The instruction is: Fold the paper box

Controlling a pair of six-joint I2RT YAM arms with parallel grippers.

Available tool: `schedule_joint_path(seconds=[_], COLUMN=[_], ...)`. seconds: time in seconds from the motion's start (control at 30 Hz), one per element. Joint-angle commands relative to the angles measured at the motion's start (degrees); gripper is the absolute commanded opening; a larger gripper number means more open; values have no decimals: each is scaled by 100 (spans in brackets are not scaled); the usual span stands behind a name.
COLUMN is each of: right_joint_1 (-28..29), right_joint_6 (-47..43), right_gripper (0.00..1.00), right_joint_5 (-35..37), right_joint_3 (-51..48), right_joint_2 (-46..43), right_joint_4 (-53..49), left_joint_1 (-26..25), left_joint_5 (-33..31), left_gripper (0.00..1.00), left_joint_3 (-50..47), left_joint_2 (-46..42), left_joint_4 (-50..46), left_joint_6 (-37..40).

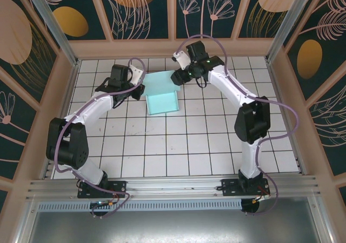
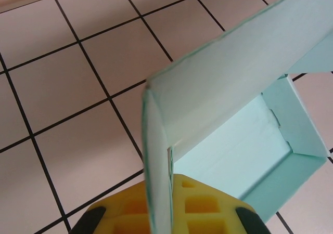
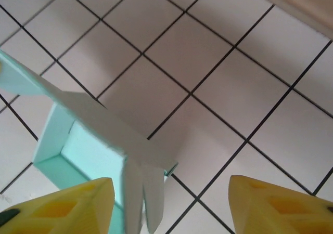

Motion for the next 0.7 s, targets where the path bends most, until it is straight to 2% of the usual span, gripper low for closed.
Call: schedule_joint_path(seconds=[0.0, 0.13, 0.3, 0.33, 0.4, 0.47, 0.5, 0.67], right_joint_1=[-47, -52, -48, -47, -51, -51, -52, -46], right_joint_6=[-157, -231, -250, -259, -250, -225, -207, -193], right_gripper=[54, 42, 18, 17, 19, 38, 45, 43], right_joint_5=[28, 13, -38, -54, -57, -40, -18, 91], right_joint_3=[471, 791, 954, 963, 972, 969, 965, 899], right_joint_2=[305, 570, 661, 652, 654, 635, 617, 454], right_joint_4=[-678, -872, -949, -951, -951, -943, -922, -859], left_joint_1=[-2, -7, -9, -1, -5, -1, -2, -2], left_joint_5=[299, 288, 367, 382, 365, 356, 354, 275], left_gripper=[0, 0, 0, 0, 0, 0, 0, 0], left_joint_3=[190, 197, 239, 239, 243, 263, 282, 300], left_joint_2=[-9, 26, 41, 35, 26, 48, 69, 114], left_joint_4=[-127, -170, -276, -270, -244, -264, -282, -326], left_joint_6=[144, 155, 186, 193, 193, 188, 199, 207])
